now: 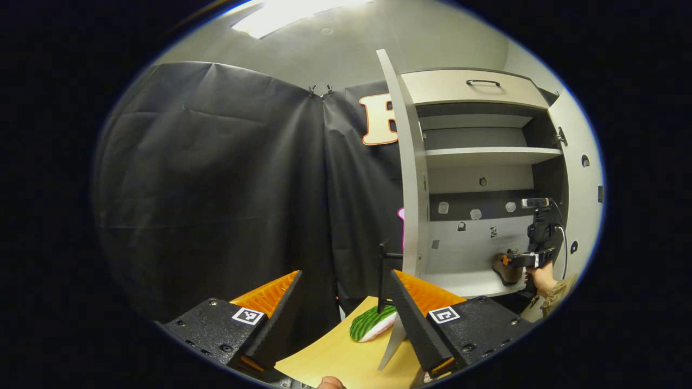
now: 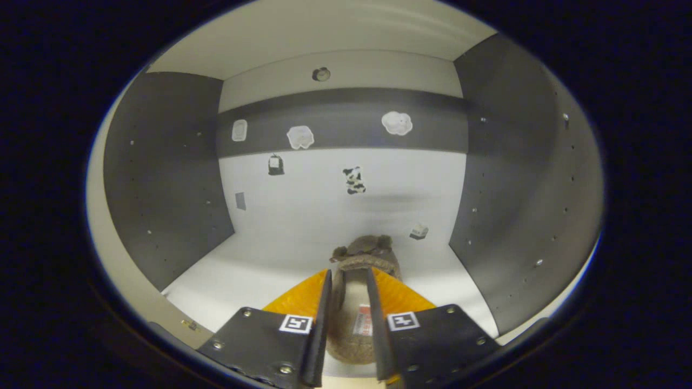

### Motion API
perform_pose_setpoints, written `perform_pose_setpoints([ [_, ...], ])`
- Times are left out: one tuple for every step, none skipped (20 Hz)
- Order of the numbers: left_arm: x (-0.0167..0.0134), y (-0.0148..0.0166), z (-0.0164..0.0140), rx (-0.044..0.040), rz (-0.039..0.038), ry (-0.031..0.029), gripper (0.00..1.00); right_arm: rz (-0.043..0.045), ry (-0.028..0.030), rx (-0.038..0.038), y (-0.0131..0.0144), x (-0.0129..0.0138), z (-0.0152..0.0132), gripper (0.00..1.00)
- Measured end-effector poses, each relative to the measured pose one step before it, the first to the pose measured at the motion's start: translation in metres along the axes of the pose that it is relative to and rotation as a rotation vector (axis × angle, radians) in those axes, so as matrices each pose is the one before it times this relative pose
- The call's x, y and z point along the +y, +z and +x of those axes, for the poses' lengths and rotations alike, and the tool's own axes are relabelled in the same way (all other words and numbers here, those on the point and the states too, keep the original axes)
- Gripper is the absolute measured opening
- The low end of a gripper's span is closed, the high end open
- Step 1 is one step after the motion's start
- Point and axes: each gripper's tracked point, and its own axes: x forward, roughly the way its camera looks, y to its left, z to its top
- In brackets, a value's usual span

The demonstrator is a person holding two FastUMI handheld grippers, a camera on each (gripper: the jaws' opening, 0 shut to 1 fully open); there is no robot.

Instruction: Grab one shoe with the right hand and put it into the shoe cabinet, grab the other shoe with the left hand and put it into the shoe cabinet; then close the right door with the right hand and the left door with the left hand.

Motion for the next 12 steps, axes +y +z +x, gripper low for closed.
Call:
perform_pose_setpoints([
  [-0.00549, -0.0038, -0.0018, 0.00632, -0.00468, -0.01872, 0.95, -0.00283, 0.0021, -0.02484, 0.00911, 0.0019, -0.0107, 0.42],
  [-0.00663, -0.00385, -0.00133, 0.00984, -0.00186, -0.0209, 0.95, -0.00525, 0.00069, -0.02915, 0.01051, 0.00143, -0.01238, 0.42],
  [-0.00589, -0.00584, -0.00046, 0.01475, 0.00158, -0.01655, 0.95, -0.00618, -0.0011, -0.03066, 0.01218, 0.00115, -0.01448, 0.42],
  [-0.0062, -0.0062, -0.00048, 0.01578, 0.00266, -0.01845, 0.95, -0.0047, 0.00476, -0.03265, 0.0117, 0.00236, -0.01314, 0.43],
  [-0.00594, -0.00624, -0.00104, 0.01359, -0.00014, -0.02256, 0.95, -0.00054, 0.00608, -0.03267, 0.01321, 0.00315, -0.01548, 0.44],
  [-0.00688, -0.0057, -0.00003, 0.01101, -0.00419, -0.0248, 0.95, 0.00453, 0.0065, -0.02527, 0.01137, 0.00259, -0.01485, 0.48],
  [-0.00712, -0.00608, 0.00014, 0.0095, -0.00395, -0.02261, 0.95, 0.00784, 0.00566, -0.02481, 0.01219, 0.00239, -0.01512, 0.48],
  [-0.00654, -0.00534, 0.00057, 0.01166, -0.00009, -0.01962, 0.96, 0.00714, 0.00661, -0.02718, 0.01312, 0.00283, -0.01524, 0.44],
  [-0.00621, -0.00759, 0.00102, 0.0151, 0.00315, -0.0163, 0.95, 0.00393, 0.00505, -0.02322, 0.01285, 0.00238, -0.01434, 0.44],
  [-0.0055, -0.00562, 0.00061, 0.00915, 0.00312, -0.01692, 0.95, 0.00076, 0.002, -0.01908, 0.01144, 0.00083, -0.0138, 0.44],
  [-0.00604, -0.00611, 0.00089, 0.01066, 0.0002, -0.0184, 0.95, 0.00249, 0.00276, -0.02091, 0.01196, 0.00114, -0.01479, 0.48],
  [-0.00665, -0.00627, 0.00182, 0.01066, -0.00123, -0.01911, 0.95, 0.00212, 0.00281, -0.01274, 0.01017, 0.00143, -0.01338, 0.48],
])
